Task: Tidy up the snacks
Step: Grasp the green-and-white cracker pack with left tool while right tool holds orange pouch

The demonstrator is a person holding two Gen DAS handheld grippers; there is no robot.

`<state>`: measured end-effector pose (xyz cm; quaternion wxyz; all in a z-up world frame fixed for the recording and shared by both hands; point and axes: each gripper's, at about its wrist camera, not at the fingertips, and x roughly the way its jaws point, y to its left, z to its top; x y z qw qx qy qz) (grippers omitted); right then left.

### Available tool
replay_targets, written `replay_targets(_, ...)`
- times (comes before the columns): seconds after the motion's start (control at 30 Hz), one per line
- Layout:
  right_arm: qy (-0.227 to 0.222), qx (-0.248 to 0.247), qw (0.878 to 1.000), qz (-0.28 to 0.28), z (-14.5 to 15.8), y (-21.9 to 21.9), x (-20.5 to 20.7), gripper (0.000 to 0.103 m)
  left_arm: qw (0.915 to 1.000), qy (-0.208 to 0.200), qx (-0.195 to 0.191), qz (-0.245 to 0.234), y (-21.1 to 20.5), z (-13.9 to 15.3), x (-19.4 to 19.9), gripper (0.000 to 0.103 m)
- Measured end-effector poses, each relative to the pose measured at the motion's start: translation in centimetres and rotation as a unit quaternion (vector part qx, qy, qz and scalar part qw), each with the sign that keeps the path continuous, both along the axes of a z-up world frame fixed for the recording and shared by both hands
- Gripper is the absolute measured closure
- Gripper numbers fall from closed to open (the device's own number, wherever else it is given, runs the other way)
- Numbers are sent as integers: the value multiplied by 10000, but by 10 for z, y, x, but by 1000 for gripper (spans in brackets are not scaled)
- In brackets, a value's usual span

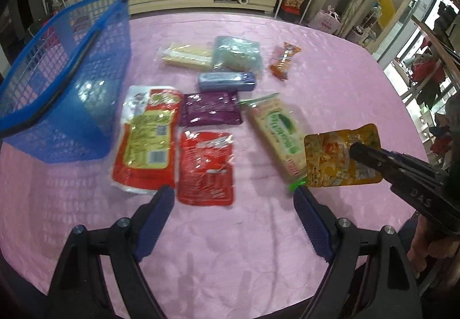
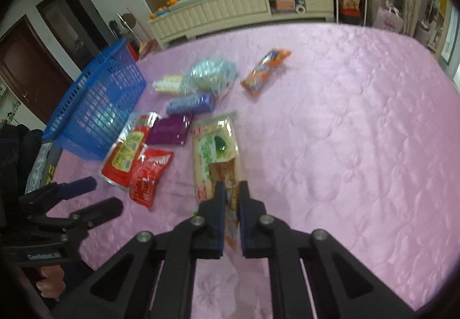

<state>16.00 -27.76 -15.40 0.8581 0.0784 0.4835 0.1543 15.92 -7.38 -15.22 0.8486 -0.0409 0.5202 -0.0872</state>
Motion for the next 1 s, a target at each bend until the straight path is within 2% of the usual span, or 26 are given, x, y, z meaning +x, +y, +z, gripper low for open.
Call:
replay_targets(0.07, -64, 164, 9998, -6, 8, -9, -1, 92, 10000, -9, -30, -32, -9, 2, 4, 20)
replay_targets(0.2, -318, -114, 9993, -140, 14, -22, 3, 92, 9999, 72, -124, -57, -27, 0, 16, 20)
replay_targets(0.27, -301, -72, 9993, -212, 13, -31, 10, 92, 9997, 160, -156, -53, -37, -4, 24, 20)
replay_targets(0.53, -347, -464, 9980, -231, -2, -43, 38, 92, 9985, 504, -218, 87, -66, -24, 57, 20)
replay_targets(0.87, -233, -460, 9985, -201, -28, -51, 56, 92, 9954, 907, 115, 297, -83, -67, 84, 20)
replay_targets(1.0, -164, -354, 9989, -251, -35, -55, 56, 92, 9961, 772, 380, 204, -94, -69, 89, 20)
